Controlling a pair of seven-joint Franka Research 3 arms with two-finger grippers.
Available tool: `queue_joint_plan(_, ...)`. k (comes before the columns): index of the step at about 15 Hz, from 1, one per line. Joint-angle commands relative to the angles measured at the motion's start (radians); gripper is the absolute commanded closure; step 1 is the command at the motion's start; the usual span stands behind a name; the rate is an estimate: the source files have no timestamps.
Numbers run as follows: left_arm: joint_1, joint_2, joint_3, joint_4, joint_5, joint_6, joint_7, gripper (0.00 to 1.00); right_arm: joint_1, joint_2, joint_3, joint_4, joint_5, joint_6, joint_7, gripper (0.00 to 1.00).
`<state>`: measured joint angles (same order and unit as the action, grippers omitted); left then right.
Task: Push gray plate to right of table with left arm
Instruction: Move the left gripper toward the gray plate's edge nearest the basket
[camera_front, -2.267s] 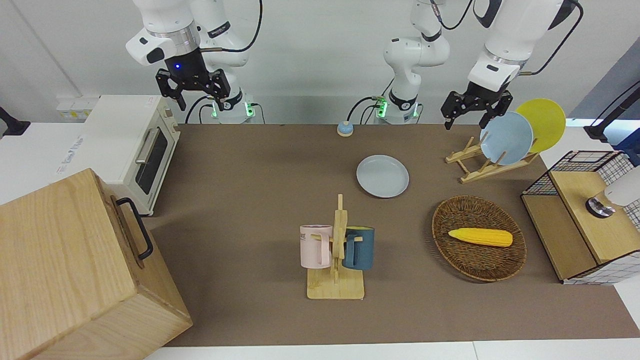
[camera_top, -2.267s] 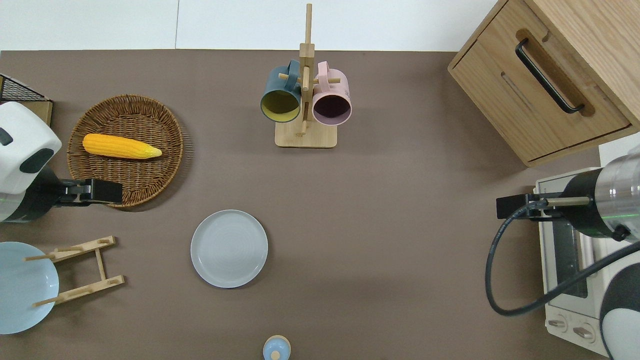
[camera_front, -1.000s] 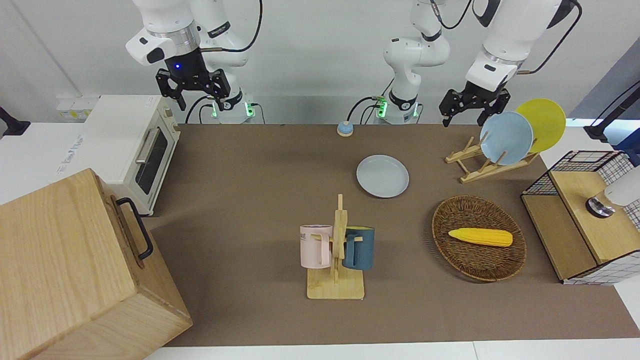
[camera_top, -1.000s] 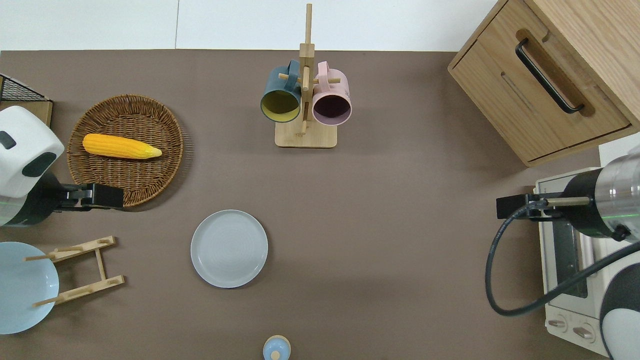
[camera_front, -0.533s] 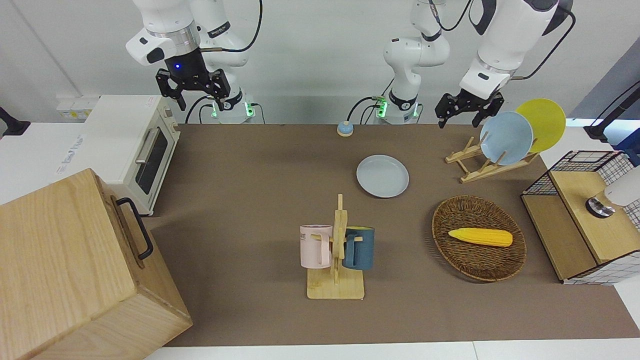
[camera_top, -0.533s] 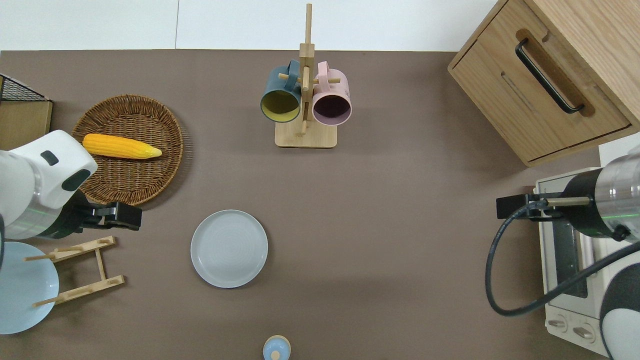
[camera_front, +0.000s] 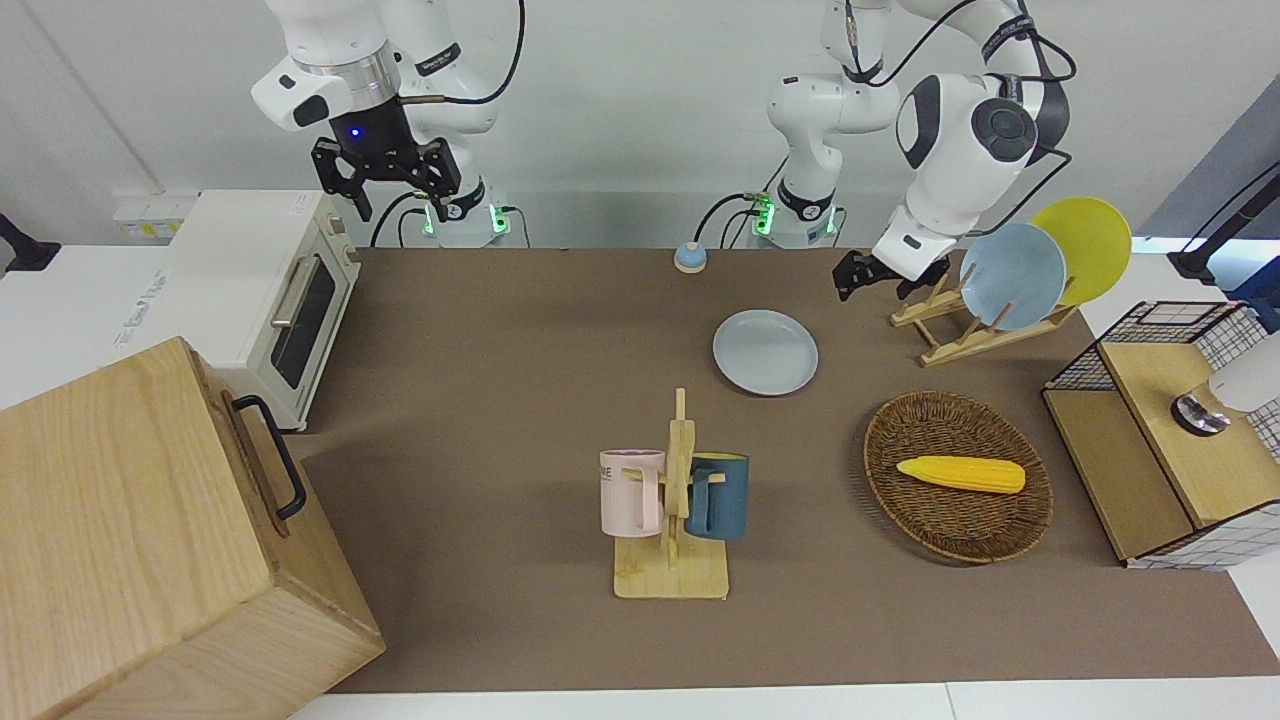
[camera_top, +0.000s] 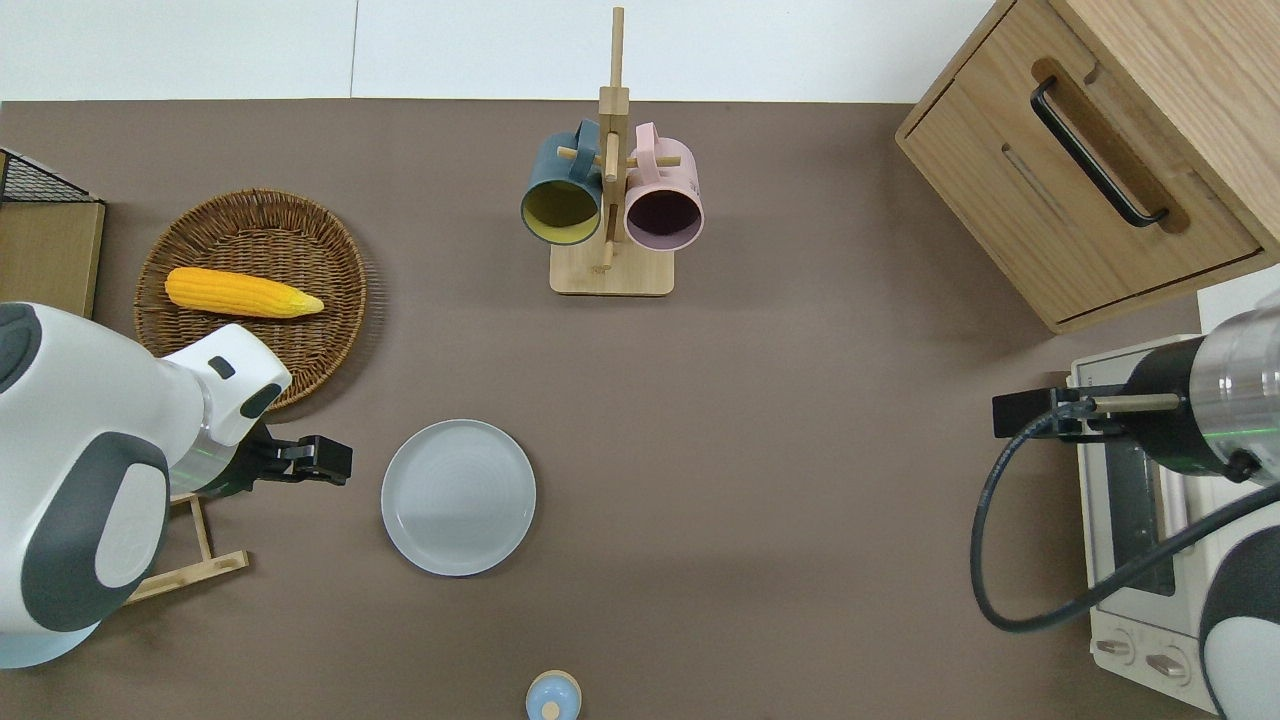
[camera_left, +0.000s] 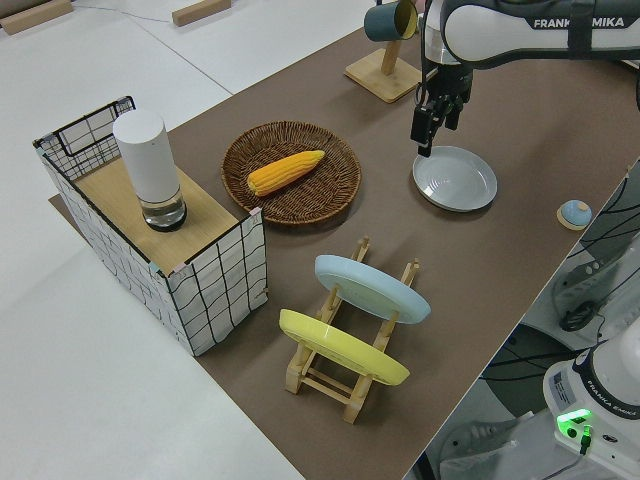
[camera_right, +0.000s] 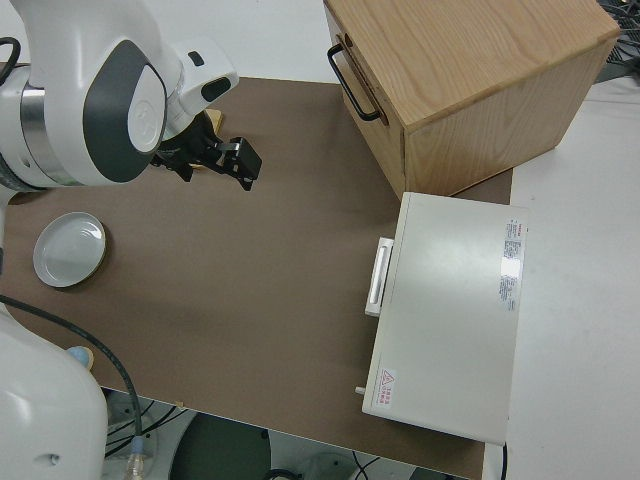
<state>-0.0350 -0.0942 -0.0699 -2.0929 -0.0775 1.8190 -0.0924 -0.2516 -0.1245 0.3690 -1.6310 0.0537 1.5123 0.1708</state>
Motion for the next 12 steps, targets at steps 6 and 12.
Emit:
queue_joint_plan(6, -0.002, -0.03, 0.001, -0.255, -0.11, 0.213, -0.001, 0.02, -0.024, -0.027, 0.015, -0.027, 0.021, 0.0, 0.01, 0.005)
queue_joint_plan(12, -0.011, 0.002, -0.008, -0.337, -0.154, 0.327, -0.001, 0.03, -0.024, -0.027, 0.015, -0.027, 0.021, 0.0, 0.01, 0.005)
